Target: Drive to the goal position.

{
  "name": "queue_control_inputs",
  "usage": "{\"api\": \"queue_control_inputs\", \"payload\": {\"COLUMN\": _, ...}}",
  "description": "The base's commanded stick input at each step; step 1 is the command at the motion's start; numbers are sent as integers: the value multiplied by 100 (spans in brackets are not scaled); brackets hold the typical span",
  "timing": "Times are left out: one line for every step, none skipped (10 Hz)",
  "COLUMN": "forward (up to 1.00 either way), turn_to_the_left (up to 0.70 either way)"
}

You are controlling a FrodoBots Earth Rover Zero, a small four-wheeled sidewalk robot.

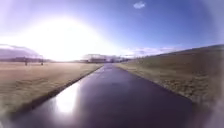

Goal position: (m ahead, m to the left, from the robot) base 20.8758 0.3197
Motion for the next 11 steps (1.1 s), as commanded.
{"api": "queue_control_inputs", "payload": {"forward": 100, "turn_to_the_left": 0}}
{"api": "queue_control_inputs", "payload": {"forward": 100, "turn_to_the_left": 0}}
{"api": "queue_control_inputs", "payload": {"forward": 100, "turn_to_the_left": 7}}
{"api": "queue_control_inputs", "payload": {"forward": 100, "turn_to_the_left": 16}}
{"api": "queue_control_inputs", "payload": {"forward": 100, "turn_to_the_left": 17}}
{"api": "queue_control_inputs", "payload": {"forward": 100, "turn_to_the_left": 12}}
{"api": "queue_control_inputs", "payload": {"forward": 100, "turn_to_the_left": 4}}
{"api": "queue_control_inputs", "payload": {"forward": 100, "turn_to_the_left": 0}}
{"api": "queue_control_inputs", "payload": {"forward": 100, "turn_to_the_left": 0}}
{"api": "queue_control_inputs", "payload": {"forward": 100, "turn_to_the_left": 0}}
{"api": "queue_control_inputs", "payload": {"forward": 100, "turn_to_the_left": 0}}
